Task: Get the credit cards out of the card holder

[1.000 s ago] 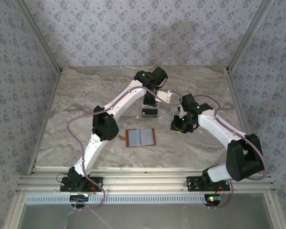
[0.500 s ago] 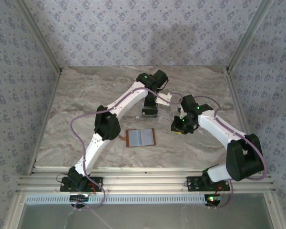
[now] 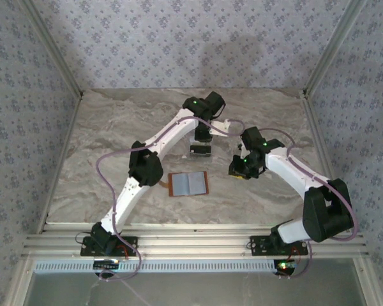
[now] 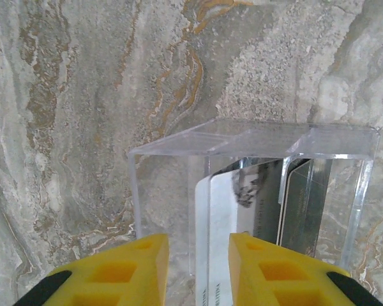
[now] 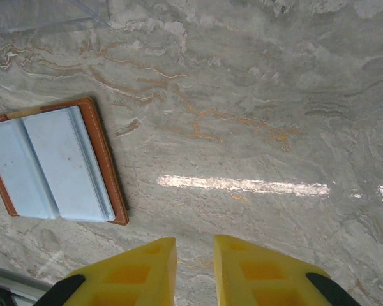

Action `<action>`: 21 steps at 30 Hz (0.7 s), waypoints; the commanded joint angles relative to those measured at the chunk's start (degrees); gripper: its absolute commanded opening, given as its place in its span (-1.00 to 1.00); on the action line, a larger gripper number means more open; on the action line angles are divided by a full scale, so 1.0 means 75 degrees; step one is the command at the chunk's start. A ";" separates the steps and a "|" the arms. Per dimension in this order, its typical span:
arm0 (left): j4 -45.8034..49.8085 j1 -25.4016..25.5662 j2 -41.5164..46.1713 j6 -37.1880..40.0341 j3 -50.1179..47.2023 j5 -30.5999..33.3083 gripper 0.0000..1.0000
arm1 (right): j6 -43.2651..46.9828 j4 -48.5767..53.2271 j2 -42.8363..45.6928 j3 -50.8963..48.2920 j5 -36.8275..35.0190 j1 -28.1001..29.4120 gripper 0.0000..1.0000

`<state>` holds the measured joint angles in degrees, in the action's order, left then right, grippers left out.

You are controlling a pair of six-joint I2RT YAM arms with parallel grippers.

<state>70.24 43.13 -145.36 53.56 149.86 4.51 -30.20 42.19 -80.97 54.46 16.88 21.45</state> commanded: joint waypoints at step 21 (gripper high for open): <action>-0.3769 -0.0569 0.4775 -0.5202 -0.6213 -0.1089 -0.43 | -0.0158 -0.0680 -0.2410 0.1558 0.0431 0.1387 -0.44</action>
<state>49.34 40.56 -114.24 23.86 109.32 -2.33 -30.61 37.30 -96.88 63.83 18.94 31.03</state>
